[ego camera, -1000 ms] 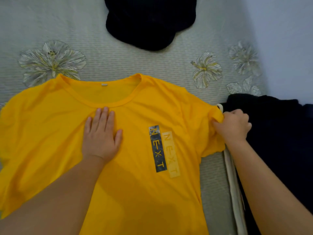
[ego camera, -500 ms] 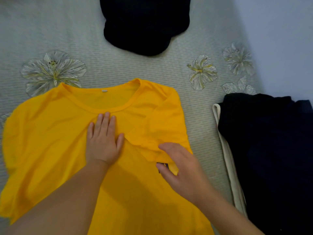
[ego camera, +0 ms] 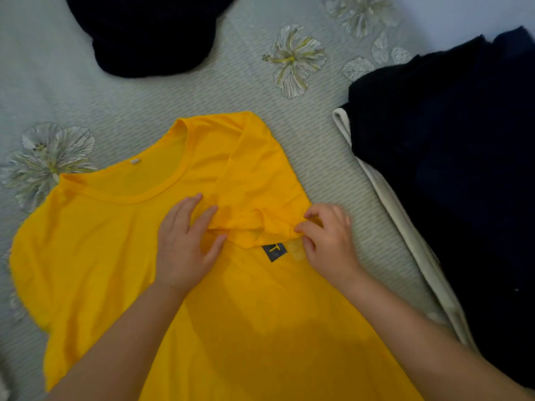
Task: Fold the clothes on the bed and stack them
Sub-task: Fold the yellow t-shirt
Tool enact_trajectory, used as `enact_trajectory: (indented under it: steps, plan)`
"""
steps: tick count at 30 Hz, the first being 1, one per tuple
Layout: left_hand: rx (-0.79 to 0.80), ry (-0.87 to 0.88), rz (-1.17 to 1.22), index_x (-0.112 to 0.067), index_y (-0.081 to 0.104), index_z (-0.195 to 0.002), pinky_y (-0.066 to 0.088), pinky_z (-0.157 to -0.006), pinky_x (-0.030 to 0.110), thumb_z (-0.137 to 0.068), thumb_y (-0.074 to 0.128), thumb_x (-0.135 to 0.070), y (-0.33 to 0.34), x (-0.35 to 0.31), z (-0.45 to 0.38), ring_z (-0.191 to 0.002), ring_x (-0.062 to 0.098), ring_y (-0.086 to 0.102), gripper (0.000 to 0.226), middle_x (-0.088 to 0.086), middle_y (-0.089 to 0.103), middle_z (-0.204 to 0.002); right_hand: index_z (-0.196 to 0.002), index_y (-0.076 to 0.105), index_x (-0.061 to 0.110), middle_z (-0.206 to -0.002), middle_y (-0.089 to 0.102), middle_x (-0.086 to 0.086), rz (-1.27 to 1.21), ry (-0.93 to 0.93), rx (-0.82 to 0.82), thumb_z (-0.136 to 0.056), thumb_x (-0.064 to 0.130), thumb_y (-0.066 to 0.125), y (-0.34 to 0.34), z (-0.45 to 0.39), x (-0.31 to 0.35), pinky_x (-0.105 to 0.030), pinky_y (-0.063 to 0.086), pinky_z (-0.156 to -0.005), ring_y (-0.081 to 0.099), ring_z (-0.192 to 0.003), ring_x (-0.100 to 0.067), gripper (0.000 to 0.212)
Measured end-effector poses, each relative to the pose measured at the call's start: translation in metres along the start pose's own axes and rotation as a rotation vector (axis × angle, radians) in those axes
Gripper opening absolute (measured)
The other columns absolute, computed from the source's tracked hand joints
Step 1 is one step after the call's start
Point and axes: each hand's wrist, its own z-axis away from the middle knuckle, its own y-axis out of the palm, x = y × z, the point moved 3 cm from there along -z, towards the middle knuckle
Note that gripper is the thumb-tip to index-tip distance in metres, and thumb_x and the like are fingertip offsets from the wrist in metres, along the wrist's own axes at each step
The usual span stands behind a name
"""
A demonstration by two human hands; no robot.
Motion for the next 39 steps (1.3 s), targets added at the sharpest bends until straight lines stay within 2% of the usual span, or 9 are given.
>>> enact_trajectory:
  steps: [6, 10, 15, 20, 24, 27, 33, 36, 39]
  plan:
    - [0.134, 0.221, -0.007, 0.001, 0.073, -0.082, 0.047, -0.074, 0.060, -0.068, 0.039, -0.009, 0.004, -0.006, 0.003, -0.088, 0.049, 0.062, 0.038, 0.030, 0.064, -0.099, -0.082, 0.076, 0.022, -0.101, 0.070, -0.009, 0.098, -0.419, 0.122, -0.080, 0.010, 0.052, -0.002, 0.026, -0.014, -0.038, 0.043, -0.082, 0.056, -0.104, -0.029, 0.027]
    - [0.186, 0.214, -0.093, 0.005, 0.071, -0.083, 0.046, -0.072, 0.062, -0.066, 0.035, -0.008, -0.003, 0.003, 0.009, -0.087, 0.051, 0.061, 0.042, 0.032, 0.063, -0.099, -0.094, 0.074, 0.016, -0.106, 0.068, -0.015, 0.107, -0.323, 0.165, -0.077, 0.003, 0.055, -0.014, 0.029, -0.031, -0.041, 0.049, -0.081, 0.060, -0.102, -0.031, 0.029]
    - [0.127, -0.021, -0.022, 0.015, 0.061, -0.100, 0.044, -0.088, 0.045, -0.080, 0.049, -0.007, -0.005, -0.002, -0.035, -0.096, 0.049, 0.057, 0.032, 0.035, 0.059, -0.106, -0.090, 0.071, 0.001, -0.080, 0.067, -0.017, 0.036, -0.039, 0.118, -0.062, 0.002, 0.073, -0.017, 0.023, -0.026, -0.037, 0.054, -0.060, 0.065, -0.069, -0.031, 0.028]
    - [0.093, -0.451, 0.197, 0.002, 0.048, -0.125, 0.036, -0.091, 0.034, -0.093, 0.049, -0.030, 0.014, -0.026, -0.133, -0.115, 0.031, 0.049, 0.045, 0.019, 0.055, -0.123, -0.069, 0.068, -0.003, -0.063, 0.059, -0.014, -0.081, 0.069, 0.034, -0.062, -0.006, 0.063, -0.011, 0.015, -0.021, -0.027, 0.048, -0.047, 0.058, -0.053, -0.025, 0.008]
    - [0.096, -0.579, 0.228, -0.007, 0.045, -0.064, 0.019, -0.052, 0.032, -0.092, 0.051, -0.027, 0.024, -0.038, -0.170, -0.074, 0.025, 0.043, 0.035, 0.006, 0.043, -0.064, -0.075, 0.067, -0.004, -0.066, 0.058, -0.015, -0.128, 0.169, -0.023, -0.065, -0.008, 0.060, -0.010, 0.013, -0.032, -0.031, 0.048, -0.046, 0.056, -0.053, -0.027, 0.013]
    - [0.032, -0.620, 0.378, -0.016, 0.024, -0.054, 0.015, -0.046, 0.028, -0.092, 0.050, -0.019, 0.025, -0.037, -0.181, -0.055, 0.016, 0.027, 0.046, 0.000, 0.025, -0.055, -0.074, 0.068, 0.000, -0.066, 0.058, -0.013, -0.079, 0.202, -0.105, -0.072, -0.005, 0.056, -0.013, 0.014, -0.040, -0.034, 0.047, -0.052, 0.056, -0.057, -0.027, 0.013]
    - [0.015, -0.393, 0.428, -0.004, 0.060, -0.087, 0.027, -0.058, 0.025, -0.092, 0.049, -0.013, 0.032, -0.042, -0.184, -0.074, 0.015, 0.042, 0.015, -0.005, 0.046, -0.069, -0.071, 0.071, 0.010, -0.068, 0.061, -0.006, 0.053, 0.275, -0.152, -0.076, 0.010, 0.045, -0.008, 0.026, -0.044, -0.029, 0.033, -0.070, 0.041, -0.077, -0.013, 0.026]
    - [-0.098, -0.431, 0.421, -0.003, 0.049, -0.123, 0.032, -0.067, 0.015, -0.093, 0.050, -0.016, 0.030, -0.042, -0.186, -0.080, 0.011, 0.047, 0.033, -0.002, 0.051, -0.088, -0.074, 0.071, 0.010, -0.074, 0.063, -0.008, 0.044, 0.281, -0.122, -0.075, 0.012, 0.045, -0.010, 0.020, -0.045, -0.032, 0.036, -0.071, 0.042, -0.082, -0.014, 0.026]
    - [-0.125, -0.450, 0.398, -0.005, 0.036, -0.134, 0.035, -0.067, 0.018, -0.093, 0.049, -0.019, 0.023, -0.037, -0.162, -0.074, 0.006, 0.048, 0.046, -0.004, 0.050, -0.096, -0.092, 0.067, 0.010, -0.091, 0.066, -0.014, 0.048, 0.219, -0.120, -0.078, 0.008, 0.048, -0.016, 0.024, -0.045, -0.040, 0.042, -0.077, 0.045, -0.097, -0.021, 0.024]
